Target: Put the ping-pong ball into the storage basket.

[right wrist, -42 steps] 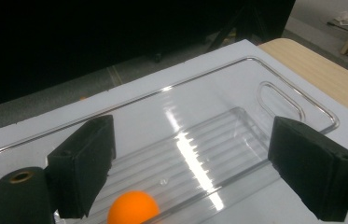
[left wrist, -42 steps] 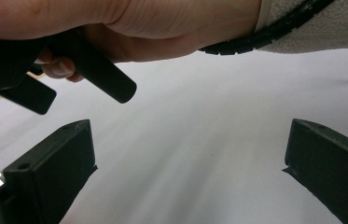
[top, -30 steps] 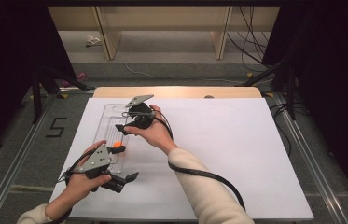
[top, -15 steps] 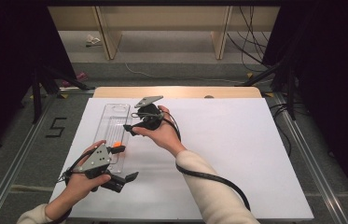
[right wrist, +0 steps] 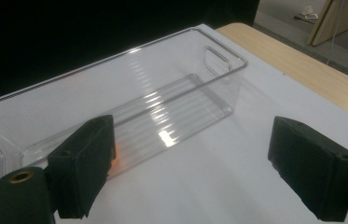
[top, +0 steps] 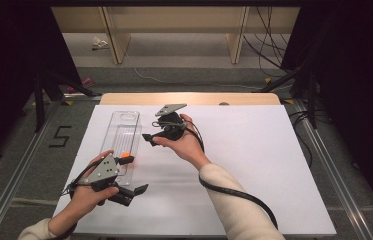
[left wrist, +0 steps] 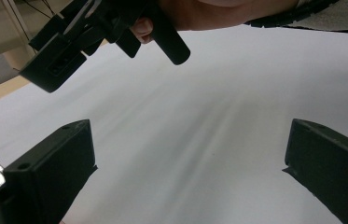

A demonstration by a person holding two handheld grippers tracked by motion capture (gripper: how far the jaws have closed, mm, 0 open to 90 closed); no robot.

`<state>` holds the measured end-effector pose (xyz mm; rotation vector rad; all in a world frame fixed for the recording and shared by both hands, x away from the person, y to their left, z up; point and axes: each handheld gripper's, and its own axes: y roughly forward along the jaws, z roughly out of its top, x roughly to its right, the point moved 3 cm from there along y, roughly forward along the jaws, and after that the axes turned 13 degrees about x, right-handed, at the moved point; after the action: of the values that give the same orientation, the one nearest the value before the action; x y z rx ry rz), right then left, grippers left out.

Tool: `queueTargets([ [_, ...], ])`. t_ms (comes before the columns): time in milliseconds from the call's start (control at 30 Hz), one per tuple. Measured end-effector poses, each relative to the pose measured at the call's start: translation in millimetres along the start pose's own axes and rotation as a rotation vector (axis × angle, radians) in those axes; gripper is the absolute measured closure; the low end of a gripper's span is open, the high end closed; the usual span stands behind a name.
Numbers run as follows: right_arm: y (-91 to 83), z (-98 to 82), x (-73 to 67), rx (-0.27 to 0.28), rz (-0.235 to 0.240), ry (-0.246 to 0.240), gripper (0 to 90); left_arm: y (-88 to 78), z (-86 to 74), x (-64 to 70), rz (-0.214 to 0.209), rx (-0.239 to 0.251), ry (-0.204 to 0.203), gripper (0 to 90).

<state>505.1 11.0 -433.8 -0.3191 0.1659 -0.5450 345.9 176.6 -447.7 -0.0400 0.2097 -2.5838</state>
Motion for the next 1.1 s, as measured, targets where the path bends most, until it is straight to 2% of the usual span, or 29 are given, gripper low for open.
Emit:
queueTargets([
  [467,-25.2,-7.1,11.1,0.004,-0.029,0.009,16.0,0.2,-0.4,-0.1,0.002,0.0,0.0,1.1],
  [1100,-50.8,-17.1,19.7,0.008,-0.054,0.024,16.0,-0.3,-0.2,-0.3,0.004,-0.001,0.0,1.0],
])
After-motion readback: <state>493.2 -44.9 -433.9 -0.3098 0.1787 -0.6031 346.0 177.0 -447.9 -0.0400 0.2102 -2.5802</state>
